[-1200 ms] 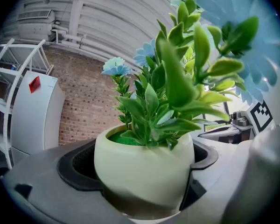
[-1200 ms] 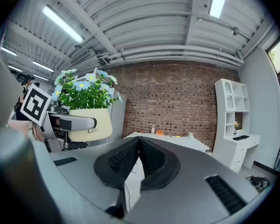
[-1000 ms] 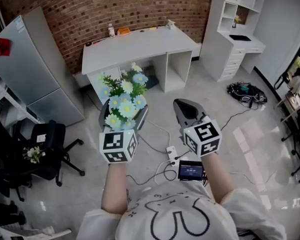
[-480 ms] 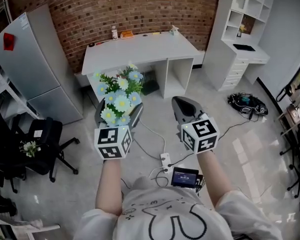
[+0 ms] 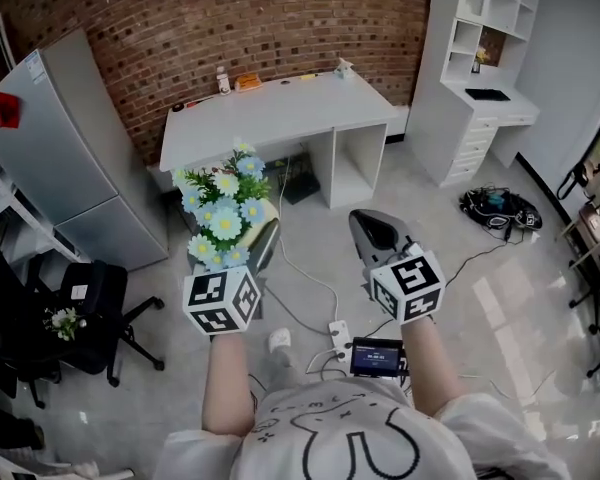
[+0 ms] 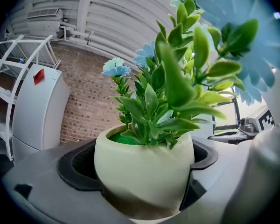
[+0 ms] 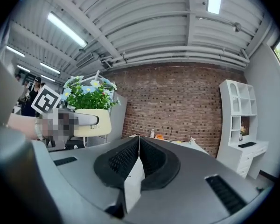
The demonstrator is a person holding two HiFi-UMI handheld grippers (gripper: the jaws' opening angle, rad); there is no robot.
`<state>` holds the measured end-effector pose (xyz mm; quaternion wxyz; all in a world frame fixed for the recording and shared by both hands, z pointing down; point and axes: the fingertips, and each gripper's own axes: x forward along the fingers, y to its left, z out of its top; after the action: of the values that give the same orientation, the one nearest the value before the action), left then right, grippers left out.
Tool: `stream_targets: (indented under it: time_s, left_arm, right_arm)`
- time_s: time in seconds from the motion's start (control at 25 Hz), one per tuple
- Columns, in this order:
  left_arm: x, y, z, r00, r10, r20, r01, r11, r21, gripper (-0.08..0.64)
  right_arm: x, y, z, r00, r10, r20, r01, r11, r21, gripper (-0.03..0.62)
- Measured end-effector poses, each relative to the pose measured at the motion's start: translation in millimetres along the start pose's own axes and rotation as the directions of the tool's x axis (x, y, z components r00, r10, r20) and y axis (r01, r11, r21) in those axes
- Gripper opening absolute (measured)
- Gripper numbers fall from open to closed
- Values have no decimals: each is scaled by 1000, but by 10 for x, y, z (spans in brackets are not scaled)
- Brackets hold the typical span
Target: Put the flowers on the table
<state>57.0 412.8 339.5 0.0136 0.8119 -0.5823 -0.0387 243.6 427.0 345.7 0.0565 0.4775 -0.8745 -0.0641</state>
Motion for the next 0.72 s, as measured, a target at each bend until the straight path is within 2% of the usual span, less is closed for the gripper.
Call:
stream_targets:
  time_s: [0.2, 0.4, 0.72]
  left_arm:
    - [316, 296, 47, 1000, -17, 16, 17, 1000, -12, 552]
    - [752, 576, 112, 999, -46, 28, 44, 997, 70, 552]
    - [1313, 1292, 124, 998, -49, 24, 47, 995, 84, 552]
  right_arm:
    - [411, -130, -37, 999, -25, -45, 22, 998, -62, 20]
    - [1006, -247, 23, 999, -37, -20, 36, 999, -23, 20]
    - [1945, -179, 46, 998, -46, -30, 46, 999, -13, 20]
